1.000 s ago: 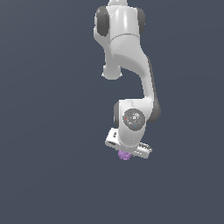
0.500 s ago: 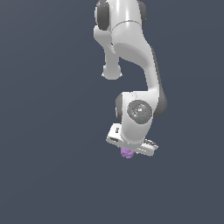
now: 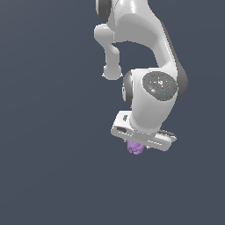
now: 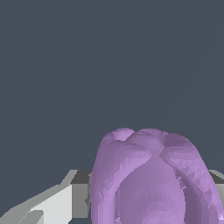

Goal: Pick up the object and move it to a goal position.

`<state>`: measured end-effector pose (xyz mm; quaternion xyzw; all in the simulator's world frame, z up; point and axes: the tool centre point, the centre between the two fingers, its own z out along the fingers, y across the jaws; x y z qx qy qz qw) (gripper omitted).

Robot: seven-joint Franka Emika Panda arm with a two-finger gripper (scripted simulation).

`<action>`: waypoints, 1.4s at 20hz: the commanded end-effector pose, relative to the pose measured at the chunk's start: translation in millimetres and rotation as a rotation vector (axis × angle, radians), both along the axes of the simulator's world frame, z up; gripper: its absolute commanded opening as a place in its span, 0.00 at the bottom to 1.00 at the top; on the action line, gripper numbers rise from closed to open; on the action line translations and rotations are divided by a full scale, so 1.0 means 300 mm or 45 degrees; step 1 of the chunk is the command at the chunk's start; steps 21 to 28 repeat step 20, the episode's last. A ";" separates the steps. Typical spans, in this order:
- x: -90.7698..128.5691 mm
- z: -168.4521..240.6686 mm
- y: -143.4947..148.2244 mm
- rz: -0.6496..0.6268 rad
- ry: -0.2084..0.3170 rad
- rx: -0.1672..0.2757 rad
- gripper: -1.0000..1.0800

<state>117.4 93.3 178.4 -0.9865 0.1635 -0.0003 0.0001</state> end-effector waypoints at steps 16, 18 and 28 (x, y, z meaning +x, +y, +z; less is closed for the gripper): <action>0.045 0.333 0.065 0.000 0.001 0.000 0.00; 0.047 0.340 0.066 0.000 0.001 0.000 0.00; 0.047 0.342 0.067 0.000 0.001 0.000 0.00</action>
